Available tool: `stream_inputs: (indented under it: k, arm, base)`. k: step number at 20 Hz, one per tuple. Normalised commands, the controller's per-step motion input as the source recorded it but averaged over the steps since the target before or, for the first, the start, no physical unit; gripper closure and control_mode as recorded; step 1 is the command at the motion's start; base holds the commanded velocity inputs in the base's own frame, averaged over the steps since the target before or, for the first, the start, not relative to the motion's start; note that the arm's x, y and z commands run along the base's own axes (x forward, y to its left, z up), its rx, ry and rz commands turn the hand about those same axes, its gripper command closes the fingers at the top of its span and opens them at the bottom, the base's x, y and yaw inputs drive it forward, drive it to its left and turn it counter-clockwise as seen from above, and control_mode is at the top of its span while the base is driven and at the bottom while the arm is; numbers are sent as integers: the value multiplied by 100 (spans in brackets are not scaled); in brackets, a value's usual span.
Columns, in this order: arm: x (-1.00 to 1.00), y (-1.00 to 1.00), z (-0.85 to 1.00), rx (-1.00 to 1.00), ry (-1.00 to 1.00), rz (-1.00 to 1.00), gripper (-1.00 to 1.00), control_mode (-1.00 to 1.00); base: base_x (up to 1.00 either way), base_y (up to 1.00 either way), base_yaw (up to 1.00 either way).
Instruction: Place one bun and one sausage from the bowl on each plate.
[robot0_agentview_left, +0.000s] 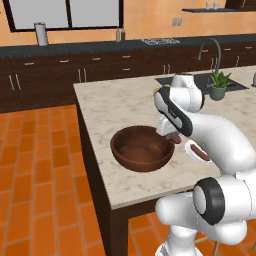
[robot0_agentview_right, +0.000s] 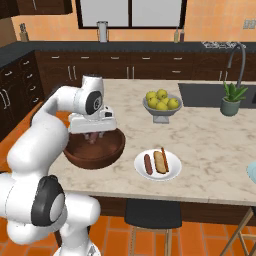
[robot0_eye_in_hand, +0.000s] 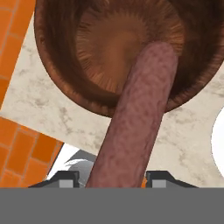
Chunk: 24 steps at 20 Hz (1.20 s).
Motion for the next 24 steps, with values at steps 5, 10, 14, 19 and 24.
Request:
stream_inputs:
  k: [5,10,14,19,24]
  arm:
    - [-67,-19,-6,0,-5,25,100,-100]
    - [-22,0,-15,-2,-1,15,100,-100]
    - [-1,0,0,0,0,1,100,-100]
    - [0,0,0,0,0,0,100,-100]
    - [-3,0,0,0,0,0,100,100]
  base:
    - [0,0,0]
    - [0,0,0]
    - [0,0,0]
    - [0,0,0]
    - [-42,-39,-4]
